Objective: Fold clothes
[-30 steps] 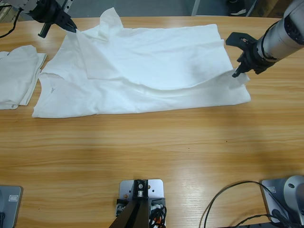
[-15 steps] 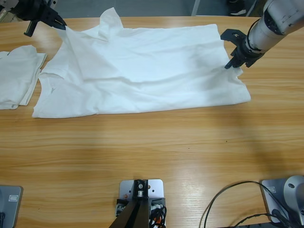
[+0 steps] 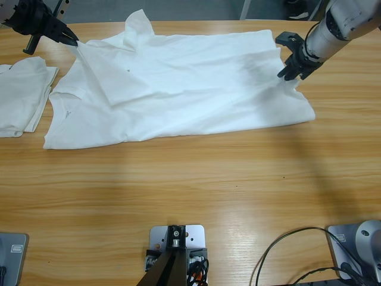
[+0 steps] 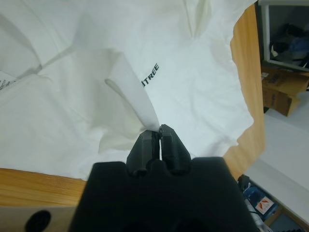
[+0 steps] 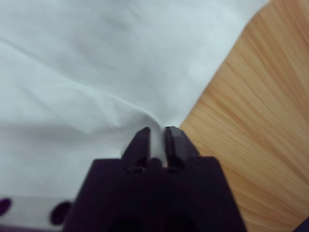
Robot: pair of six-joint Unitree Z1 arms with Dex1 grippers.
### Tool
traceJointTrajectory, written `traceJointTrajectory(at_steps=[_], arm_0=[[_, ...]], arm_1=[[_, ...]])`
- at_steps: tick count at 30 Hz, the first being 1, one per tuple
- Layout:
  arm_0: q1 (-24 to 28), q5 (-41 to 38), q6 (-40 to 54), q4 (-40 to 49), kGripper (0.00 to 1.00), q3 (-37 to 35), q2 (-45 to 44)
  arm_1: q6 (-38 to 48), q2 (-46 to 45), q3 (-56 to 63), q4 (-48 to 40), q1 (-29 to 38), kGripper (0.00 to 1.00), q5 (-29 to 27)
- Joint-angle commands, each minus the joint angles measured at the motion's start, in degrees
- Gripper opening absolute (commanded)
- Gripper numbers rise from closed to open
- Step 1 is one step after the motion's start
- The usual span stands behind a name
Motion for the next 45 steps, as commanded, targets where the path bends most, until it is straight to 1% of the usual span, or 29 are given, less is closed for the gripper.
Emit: traceJointTrajectory(at_steps=[1, 4, 7, 9, 10, 12, 14, 16, 19, 25, 30, 33, 37, 39, 40, 41, 42, 43, 44, 45], arm_0=[[0.57, 0.37, 0.21, 0.42, 0.000, 1.85, -0.13], [0.64, 0.46, 2.48, 0.14, 0.000, 0.73, -0.95], [-0.50, 0.88, 7.88, -0.14, 0.000, 0.23, -1.67], [-1.19, 2.36, 9.65, -0.14, 0.000, 1.50, -1.94], [-1.75, 3.27, 9.48, -0.09, 0.000, 3.29, -2.71], [-3.16, 3.27, 6.89, 0.16, 0.000, 6.00, -4.03], [-6.69, 3.23, 3.82, 0.81, 0.000, 7.86, -4.78], [-10.10, 3.23, -1.23, 1.56, 0.000, 10.69, -5.87], [-13.46, 3.50, -5.57, 1.44, 0.000, 13.80, -7.03], [-13.93, 4.34, -7.35, 1.39, 0.000, 16.62, -9.27], [-13.93, 4.59, -7.86, 1.39, 0.000, 19.45, -9.97], [-13.93, 4.75, -7.82, 1.21, 0.000, 21.15, -9.76], [-13.93, 5.59, -7.63, -0.93, 0.000, 22.86, -7.84], [-13.93, 5.82, -7.54, -3.22, 0.000, 23.02, -6.21], [-13.93, 5.85, -7.26, -4.32, 0.052, 22.82, -5.65], [-13.93, 6.78, -5.82, -5.41, 0.407, 22.49, -5.54], [-13.93, 8.03, -3.29, -6.29, 0.728, 21.82, -5.72], [-13.93, 8.37, -0.53, -8.07, 0.869, 21.31, -5.75], [-13.93, 8.45, 1.32, -9.67, 0.951, 20.92, -5.75], [-13.93, 8.45, 3.08, -11.09, 0.964, 20.47, -5.75]], arm_1=[[-0.02, -1.56, 3.06, -0.78, -0.23, 1.000, -4.35], [1.58, -6.66, 5.10, -0.78, -0.23, 1.000, -7.99], [4.52, -11.92, 8.18, -0.60, -0.23, 1.000, -5.78], [5.73, -14.25, 10.07, -0.58, -0.14, 1.000, -4.25], [6.54, -15.26, 10.88, 0.05, 0.35, 1.000, -3.41], [6.79, -15.59, 11.04, 1.07, 2.11, 1.000, -3.41], [7.24, -15.87, 11.02, 1.60, 3.66, 1.000, -3.41], [7.42, -15.91, 10.97, 2.27, 4.46, 1.000, -3.49], [7.42, -16.28, 11.34, 2.81, 4.60, 1.000, -3.46], [7.56, -16.19, 13.82, 2.83, 6.26, 1.000, -2.32], [9.55, -16.87, 14.15, 2.48, 8.75, 1.000, 0.92], [11.48, -17.95, 14.12, 2.48, 8.98, 1.000, 2.41], [13.71, -19.14, 14.03, 2.23, 9.39, 1.000, 6.35], [15.86, -19.77, 14.03, 1.02, 9.44, 0.996, 10.06], [17.26, -20.21, 13.91, 0.12, 9.56, 0.996, 12.36], [18.84, -20.67, 13.68, -0.74, 10.02, 0.996, 14.09], [21.08, -21.00, 13.54, -1.62, 10.23, 0.999, 15.90], [24.36, -21.07, 13.47, -2.64, 10.23, 1.000, 18.01], [26.58, -20.85, 13.38, -3.10, 10.26, 1.000, 19.31], [28.35, -20.44, 13.45, -3.57, 10.35, 1.000, 20.45]])
